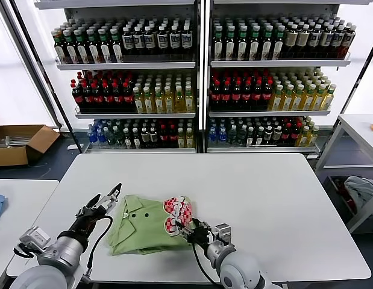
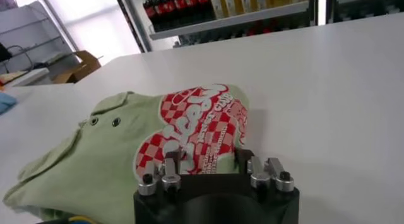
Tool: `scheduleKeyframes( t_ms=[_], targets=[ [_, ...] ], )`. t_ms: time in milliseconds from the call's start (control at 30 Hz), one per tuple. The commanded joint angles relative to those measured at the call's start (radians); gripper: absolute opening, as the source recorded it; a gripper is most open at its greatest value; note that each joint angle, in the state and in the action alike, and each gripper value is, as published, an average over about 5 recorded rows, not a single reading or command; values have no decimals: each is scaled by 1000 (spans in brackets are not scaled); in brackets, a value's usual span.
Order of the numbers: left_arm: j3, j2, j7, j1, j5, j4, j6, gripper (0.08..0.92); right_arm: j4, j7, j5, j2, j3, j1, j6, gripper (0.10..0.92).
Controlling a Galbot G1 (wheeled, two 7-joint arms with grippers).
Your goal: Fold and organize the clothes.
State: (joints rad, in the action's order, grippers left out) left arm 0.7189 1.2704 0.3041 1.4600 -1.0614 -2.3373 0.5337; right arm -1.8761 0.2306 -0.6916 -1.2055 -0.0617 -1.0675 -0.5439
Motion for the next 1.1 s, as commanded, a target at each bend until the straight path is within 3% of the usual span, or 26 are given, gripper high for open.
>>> scheduleKeyframes(
  t_ms=[33, 367, 500, 800, 1100],
  targets=[
    [68, -4, 9, 19, -77, -10, 25, 823, 14, 61, -60, 30, -69, 51, -37, 507],
    [132, -24, -10, 16, -100, 28, 21, 823, -120, -127, 15, 301, 162, -82, -35, 213],
    [141, -32, -21, 13, -100, 41, 20, 823, -121, -207, 18, 408, 291, -152, -24, 141],
    [124, -27, -19, 6, -94, 60, 20, 823, -187, -204, 123, 398, 373, -239, 38, 146],
    [102, -17, -19, 2, -83, 55, 20, 823, -246, -127, 154, 257, 274, -196, 160, 358]
  ],
)
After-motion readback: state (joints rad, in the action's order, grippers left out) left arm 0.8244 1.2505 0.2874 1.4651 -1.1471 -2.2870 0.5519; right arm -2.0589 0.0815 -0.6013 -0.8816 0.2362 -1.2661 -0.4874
